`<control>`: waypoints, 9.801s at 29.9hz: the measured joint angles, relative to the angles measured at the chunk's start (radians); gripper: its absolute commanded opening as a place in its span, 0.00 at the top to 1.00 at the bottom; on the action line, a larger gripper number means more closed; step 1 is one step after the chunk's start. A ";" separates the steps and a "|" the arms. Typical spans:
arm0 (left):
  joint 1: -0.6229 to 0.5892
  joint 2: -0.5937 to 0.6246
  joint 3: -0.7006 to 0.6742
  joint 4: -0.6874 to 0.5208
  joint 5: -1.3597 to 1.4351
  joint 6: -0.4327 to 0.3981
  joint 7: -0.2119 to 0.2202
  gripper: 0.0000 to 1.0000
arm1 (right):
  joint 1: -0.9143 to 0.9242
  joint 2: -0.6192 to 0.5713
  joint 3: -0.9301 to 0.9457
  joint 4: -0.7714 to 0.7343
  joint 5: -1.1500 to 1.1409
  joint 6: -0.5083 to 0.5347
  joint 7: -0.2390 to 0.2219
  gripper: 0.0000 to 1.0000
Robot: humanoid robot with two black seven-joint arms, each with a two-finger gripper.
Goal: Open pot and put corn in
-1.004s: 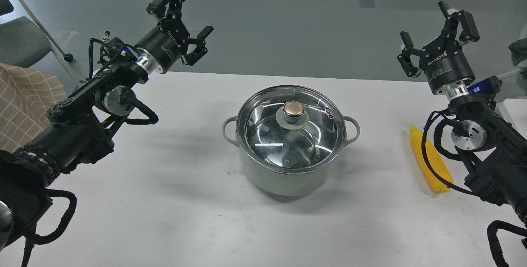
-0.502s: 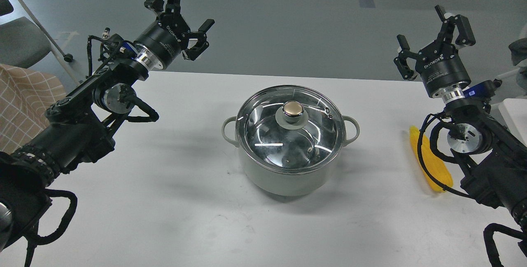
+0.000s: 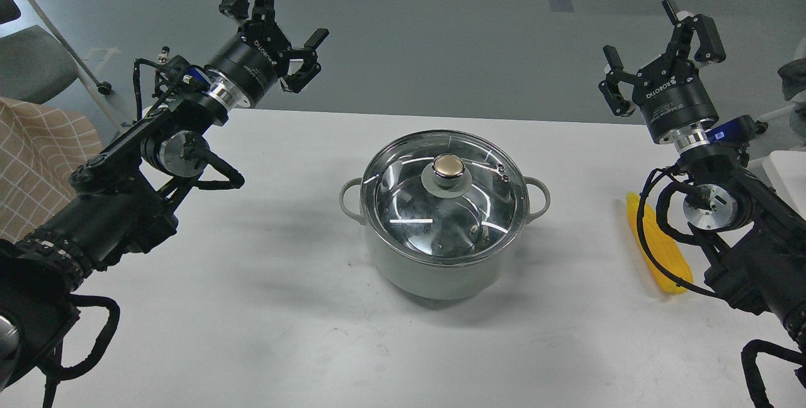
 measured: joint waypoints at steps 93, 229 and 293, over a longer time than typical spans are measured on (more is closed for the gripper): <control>-0.061 0.136 0.014 -0.234 0.496 0.176 -0.188 0.02 | 0.071 0.006 -0.117 -0.123 -0.020 -0.087 0.000 0.00; 0.126 0.697 0.365 -0.535 1.740 0.859 -0.188 0.66 | 0.028 0.014 -0.123 -0.086 -0.023 -0.102 0.000 0.00; 0.377 0.425 0.373 -0.098 1.658 0.958 -0.188 0.22 | -0.006 0.013 -0.123 -0.084 -0.045 -0.102 0.000 0.00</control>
